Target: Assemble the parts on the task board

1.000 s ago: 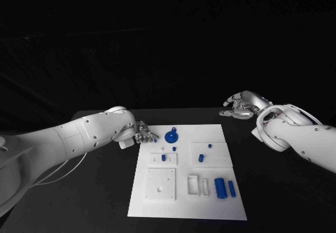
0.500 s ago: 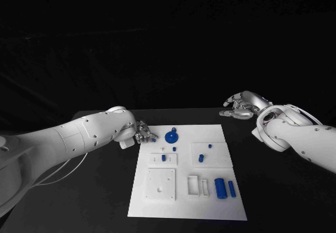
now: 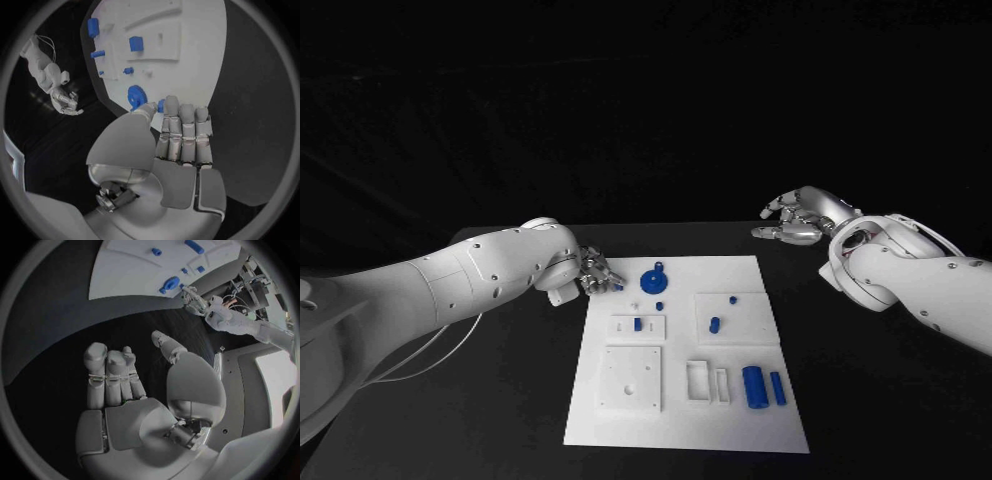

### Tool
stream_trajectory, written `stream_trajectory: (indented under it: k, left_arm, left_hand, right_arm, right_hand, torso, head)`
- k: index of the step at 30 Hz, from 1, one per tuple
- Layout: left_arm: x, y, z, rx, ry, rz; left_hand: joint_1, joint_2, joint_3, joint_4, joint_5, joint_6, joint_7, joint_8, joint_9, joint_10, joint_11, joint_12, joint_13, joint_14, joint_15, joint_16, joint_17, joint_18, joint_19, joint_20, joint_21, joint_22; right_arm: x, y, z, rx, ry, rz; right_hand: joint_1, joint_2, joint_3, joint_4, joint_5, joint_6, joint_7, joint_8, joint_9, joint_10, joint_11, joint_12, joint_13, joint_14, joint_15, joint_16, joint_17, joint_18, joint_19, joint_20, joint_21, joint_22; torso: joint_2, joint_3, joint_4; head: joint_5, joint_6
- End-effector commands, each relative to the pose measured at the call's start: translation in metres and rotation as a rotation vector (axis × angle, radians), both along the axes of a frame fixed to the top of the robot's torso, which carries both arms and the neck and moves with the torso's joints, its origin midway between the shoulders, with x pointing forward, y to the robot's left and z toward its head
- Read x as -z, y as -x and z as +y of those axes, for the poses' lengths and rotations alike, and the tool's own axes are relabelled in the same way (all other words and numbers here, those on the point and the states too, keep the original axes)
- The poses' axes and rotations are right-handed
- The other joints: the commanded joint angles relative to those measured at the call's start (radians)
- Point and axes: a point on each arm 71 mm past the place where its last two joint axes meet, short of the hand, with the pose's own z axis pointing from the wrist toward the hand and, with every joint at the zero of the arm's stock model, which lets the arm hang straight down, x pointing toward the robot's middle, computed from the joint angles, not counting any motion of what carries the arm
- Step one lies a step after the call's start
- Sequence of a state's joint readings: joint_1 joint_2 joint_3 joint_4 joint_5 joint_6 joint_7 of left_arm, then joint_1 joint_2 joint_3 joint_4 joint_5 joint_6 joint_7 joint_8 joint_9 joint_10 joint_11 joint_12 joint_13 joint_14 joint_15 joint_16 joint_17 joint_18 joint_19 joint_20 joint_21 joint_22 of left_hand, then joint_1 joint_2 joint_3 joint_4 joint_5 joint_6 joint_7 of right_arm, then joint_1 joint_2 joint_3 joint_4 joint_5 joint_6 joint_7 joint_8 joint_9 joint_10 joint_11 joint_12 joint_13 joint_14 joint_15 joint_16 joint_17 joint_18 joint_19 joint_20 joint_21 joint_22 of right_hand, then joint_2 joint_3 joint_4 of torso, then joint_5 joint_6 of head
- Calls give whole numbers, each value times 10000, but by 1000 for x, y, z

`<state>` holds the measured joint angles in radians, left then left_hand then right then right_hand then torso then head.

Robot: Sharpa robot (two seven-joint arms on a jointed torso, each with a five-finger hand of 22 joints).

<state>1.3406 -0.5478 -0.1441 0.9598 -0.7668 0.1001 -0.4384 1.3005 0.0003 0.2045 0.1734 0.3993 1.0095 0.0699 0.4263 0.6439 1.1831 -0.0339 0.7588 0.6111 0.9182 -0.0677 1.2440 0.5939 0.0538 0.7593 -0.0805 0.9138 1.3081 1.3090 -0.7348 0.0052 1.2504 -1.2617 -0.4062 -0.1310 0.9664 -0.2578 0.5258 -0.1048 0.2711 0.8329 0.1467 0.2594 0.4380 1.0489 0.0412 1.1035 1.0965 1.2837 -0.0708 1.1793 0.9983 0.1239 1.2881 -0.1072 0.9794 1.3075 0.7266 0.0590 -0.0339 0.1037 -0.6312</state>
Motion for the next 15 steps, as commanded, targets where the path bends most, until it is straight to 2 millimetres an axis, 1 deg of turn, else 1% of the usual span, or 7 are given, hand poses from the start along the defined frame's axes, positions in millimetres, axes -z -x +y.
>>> stream_trajectory:
  k: [1, 5, 10, 12, 14, 15]
  left_arm:
    - [0, 0, 0, -143, 322, -84]
    - [0, 1, 1, -188, 379, -147]
    - [-2, 4, 4, -346, 580, -303]
    - [-3, 7, 5, -401, 649, -443]
    - [-4, 10, 6, -436, 702, -539]
    - [-4, 11, 6, -449, 737, -596]
  left_hand:
    - [151, 199, 68, -217, 30, 133, -46, 81, -16, 131, -21, -49, -12, 84, -21, 66, -5, -144, -3, -839, -12, 193]
    - [130, 285, 94, -394, 36, 200, -66, 103, -64, 203, -41, -57, -17, 121, -33, 95, 1, -146, 20, -849, 6, 196]
    - [1, 325, 132, -626, 87, 279, -88, 120, -140, 281, -62, -72, -22, 160, -45, 126, 6, -153, 37, -860, 16, 193]
    - [-167, 340, 207, -846, 148, 337, -105, 129, -213, 338, -77, -90, -26, 192, -57, 144, 6, -156, 59, -872, 21, 190]
    - [-453, 364, 365, -1161, 186, 388, -117, 134, -312, 392, -89, -120, -32, 223, -70, 158, 1, -165, 88, -884, 25, 187]
    - [-833, 388, 588, -1537, 207, 446, -118, 150, -411, 449, -101, -146, -32, 254, -81, 166, -7, -176, 126, -895, 31, 187]
  right_arm:
    - [1, 0, 1, -124, 50, 64]
    - [1, 0, 0, -109, 56, 68]
    - [1, 0, -1, -92, 66, 81]
    - [1, 0, -2, -77, 68, 81]
    - [1, 0, -2, -73, 69, 81]
    - [1, 0, -2, -66, 71, 82]
  right_hand:
    - [-9, 44, 4, 45, 64, 6, 64, 35, -6, 16, -27, 47, -15, 82, -20, -42, -4, 1379, -32, -67, -49, 24]
    - [-7, 44, 3, 46, 65, 6, 64, 35, -6, 16, -27, 48, -16, 82, -20, -43, -4, 1379, -32, -67, -49, 24]
    - [-6, 42, 2, 47, 66, 6, 64, 35, -6, 15, -27, 49, -18, 83, -20, -43, -3, 1379, -32, -67, -50, 25]
    - [-6, 42, 2, 48, 67, 6, 64, 35, -6, 15, -27, 49, -19, 83, -20, -44, -3, 1379, -32, -67, -51, 25]
    - [-6, 42, 1, 49, 67, 6, 65, 35, -6, 15, -27, 49, -20, 83, -20, -44, -3, 1379, -32, -67, -52, 25]
    - [-6, 42, 1, 49, 67, 5, 65, 35, -6, 14, -27, 50, -20, 83, -20, -45, -3, 1379, -32, -67, -52, 25]
  torso:
    - [-4, 0, 3]
    - [-9, 4, 0]
    - [-22, 3, 3]
    - [-26, 3, 7]
    - [-31, -2, 14]
    - [-29, -2, 14]
  head:
    - [0, -15]
    - [6, -24]
    - [10, -29]
    - [12, -16]
    - [32, -10]
    - [40, -4]
